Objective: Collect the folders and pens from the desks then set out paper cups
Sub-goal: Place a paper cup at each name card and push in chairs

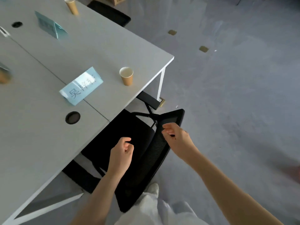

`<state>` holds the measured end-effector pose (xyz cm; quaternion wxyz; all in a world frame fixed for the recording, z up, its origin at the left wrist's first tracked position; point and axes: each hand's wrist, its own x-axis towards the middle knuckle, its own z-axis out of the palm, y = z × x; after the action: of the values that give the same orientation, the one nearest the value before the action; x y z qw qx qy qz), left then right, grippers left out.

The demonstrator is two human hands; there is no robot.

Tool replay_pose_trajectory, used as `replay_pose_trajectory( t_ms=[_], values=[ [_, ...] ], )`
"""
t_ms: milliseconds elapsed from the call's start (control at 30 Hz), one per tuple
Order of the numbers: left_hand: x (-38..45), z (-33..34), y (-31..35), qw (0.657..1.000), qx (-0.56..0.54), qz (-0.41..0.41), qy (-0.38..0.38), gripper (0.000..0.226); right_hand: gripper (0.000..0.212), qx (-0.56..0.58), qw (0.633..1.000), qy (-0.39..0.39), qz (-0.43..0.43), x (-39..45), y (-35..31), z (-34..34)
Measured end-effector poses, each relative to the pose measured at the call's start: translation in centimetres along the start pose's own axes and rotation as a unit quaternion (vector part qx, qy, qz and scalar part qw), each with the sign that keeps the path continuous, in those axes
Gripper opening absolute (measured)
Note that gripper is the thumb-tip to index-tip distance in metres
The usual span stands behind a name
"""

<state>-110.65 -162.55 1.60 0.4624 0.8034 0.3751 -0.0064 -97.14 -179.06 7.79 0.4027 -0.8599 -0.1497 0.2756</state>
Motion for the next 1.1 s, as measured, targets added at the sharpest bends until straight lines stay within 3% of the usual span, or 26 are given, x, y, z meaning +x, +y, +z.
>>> replay_pose_trajectory(
  t_ms=[433,700,900,1100],
  values=[
    [8.2,8.3,8.1,0.981,-0.030,-0.136,0.135,0.032,0.019,-0.032,0.979,-0.185,-0.080,18.1,-1.6,-5.1],
    [13.2,9.4,11.6,0.963,-0.022,-0.166,0.212,0.037,0.022,-0.014,0.970,-0.227,-0.089,26.8,-4.7,-5.0],
    [19.5,5.6,10.3,0.955,0.028,-0.158,0.248,0.038,0.054,-0.036,0.967,-0.233,-0.098,32.8,-6.5,-1.7],
    [27.5,2.9,4.9,0.936,0.115,-0.195,0.268,0.056,0.073,-0.062,0.969,-0.233,-0.048,39.1,-6.7,3.5]
  ],
)
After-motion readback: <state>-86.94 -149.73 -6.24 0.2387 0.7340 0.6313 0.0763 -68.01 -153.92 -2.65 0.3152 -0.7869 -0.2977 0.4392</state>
